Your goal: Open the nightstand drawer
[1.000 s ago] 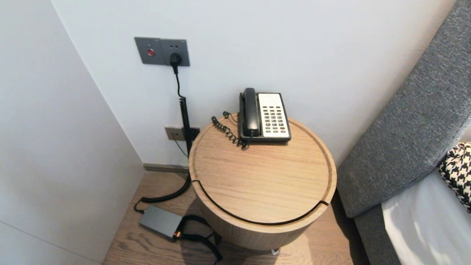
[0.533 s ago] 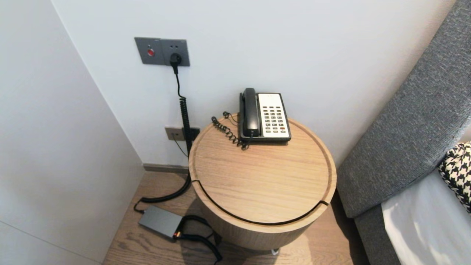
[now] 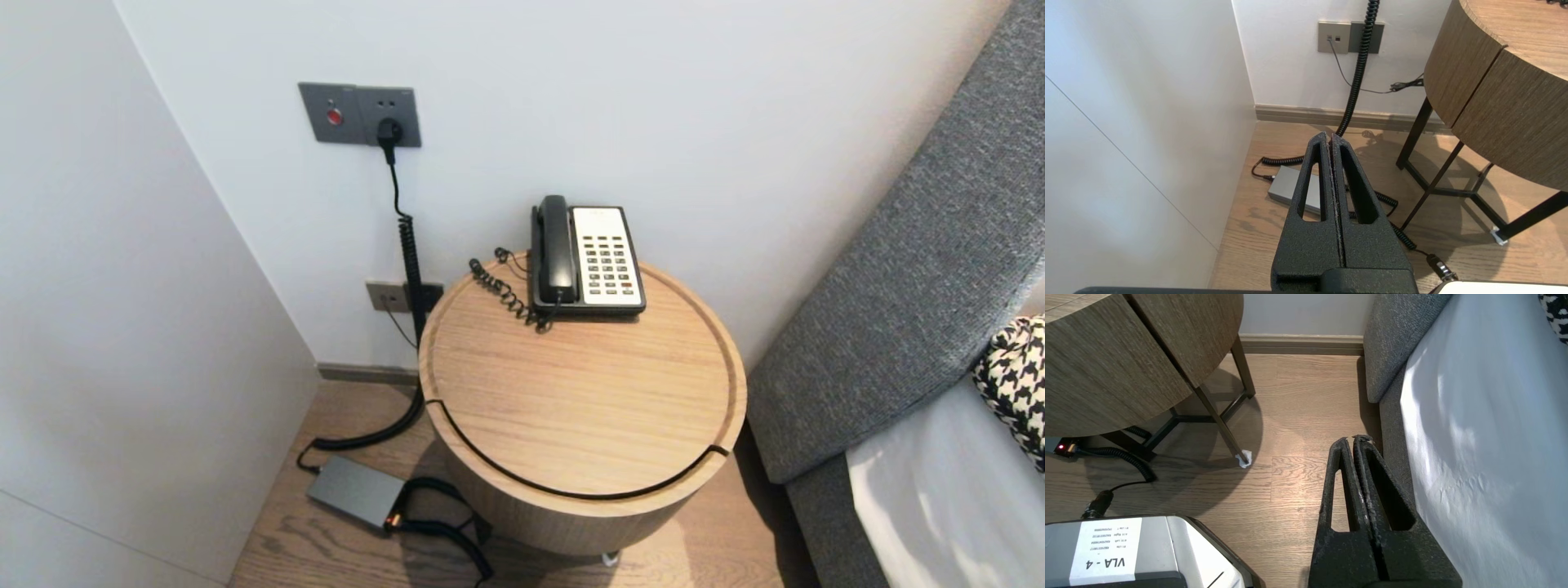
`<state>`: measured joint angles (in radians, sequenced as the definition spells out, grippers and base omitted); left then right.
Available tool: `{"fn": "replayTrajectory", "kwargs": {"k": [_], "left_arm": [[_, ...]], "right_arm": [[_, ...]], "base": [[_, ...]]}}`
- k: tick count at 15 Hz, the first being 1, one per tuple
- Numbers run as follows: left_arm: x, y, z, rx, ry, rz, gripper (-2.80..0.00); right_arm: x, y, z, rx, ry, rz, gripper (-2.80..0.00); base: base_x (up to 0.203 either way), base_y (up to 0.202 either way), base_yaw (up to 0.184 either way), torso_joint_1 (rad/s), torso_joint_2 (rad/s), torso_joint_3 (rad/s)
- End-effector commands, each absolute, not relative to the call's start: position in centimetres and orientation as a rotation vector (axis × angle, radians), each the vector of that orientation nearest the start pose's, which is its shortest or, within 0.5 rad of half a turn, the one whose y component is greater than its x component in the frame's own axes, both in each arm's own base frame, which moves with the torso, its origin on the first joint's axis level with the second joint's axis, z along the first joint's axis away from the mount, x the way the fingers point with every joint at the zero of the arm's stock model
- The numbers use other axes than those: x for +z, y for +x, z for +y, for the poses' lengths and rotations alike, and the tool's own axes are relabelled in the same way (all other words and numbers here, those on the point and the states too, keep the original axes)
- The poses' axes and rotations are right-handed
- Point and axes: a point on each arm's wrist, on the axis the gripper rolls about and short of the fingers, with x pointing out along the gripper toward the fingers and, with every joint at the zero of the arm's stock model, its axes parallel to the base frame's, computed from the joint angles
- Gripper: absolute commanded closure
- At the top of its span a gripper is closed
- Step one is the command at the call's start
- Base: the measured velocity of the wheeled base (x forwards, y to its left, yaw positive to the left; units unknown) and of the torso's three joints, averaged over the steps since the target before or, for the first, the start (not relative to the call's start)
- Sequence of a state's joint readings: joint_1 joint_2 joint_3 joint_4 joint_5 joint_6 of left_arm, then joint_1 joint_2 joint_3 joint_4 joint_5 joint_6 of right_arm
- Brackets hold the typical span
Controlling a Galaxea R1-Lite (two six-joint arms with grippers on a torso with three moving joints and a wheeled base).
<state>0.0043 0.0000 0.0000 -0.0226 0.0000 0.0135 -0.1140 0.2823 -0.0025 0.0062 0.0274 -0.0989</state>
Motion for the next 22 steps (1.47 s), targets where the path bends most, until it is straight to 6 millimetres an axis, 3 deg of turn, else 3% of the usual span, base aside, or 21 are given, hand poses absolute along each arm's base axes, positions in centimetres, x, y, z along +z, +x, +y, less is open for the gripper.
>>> {"fn": "replayTrajectory", "kwargs": {"k": [1,4,7,13,15,22], "left_arm": [[7.4,-2.2,0.0,0.005,0.014,-0.01,0.0],[7.4,-2.2,0.0,0.005,0.014,-0.011,0.0],[7.4,-2.2,0.0,0.005,0.014,-0.009,0.0],[7.4,-2.2,0.0,0.006,0.014,-0.009,0.0],[7.4,-2.2,0.0,0.005,0.014,-0.011,0.0],[7.4,-2.2,0.0,0.005,0.014,-0.012,0.0]], "right_arm": [[7.7,-0.1,0.1,-0.034,-0.082,0.298,0.0],[7.7,-0.1,0.1,-0.027,-0.085,0.284,0.0],[7.7,-0.4,0.0,0.088,-0.096,0.247,0.0],[7.4,-2.2,0.0,0.039,-0.078,0.012,0.0],[7.5,-2.1,0.0,0.01,0.011,-0.006,0.0],[7.4,-2.0,0.0,0.005,0.019,-0.019,0.0]], "base": [[0.0,0.0,0.0,0.0,0.0,0.0],[0.0,0.0,0.0,0.0,0.0,0.0],[0.0,0.0,0.0,0.0,0.0,0.0],[0.0,0.0,0.0,0.0,0.0,0.0],[0.0,0.0,0.0,0.0,0.0,0.0],[0.0,0.0,0.0,0.0,0.0,0.0]]}}
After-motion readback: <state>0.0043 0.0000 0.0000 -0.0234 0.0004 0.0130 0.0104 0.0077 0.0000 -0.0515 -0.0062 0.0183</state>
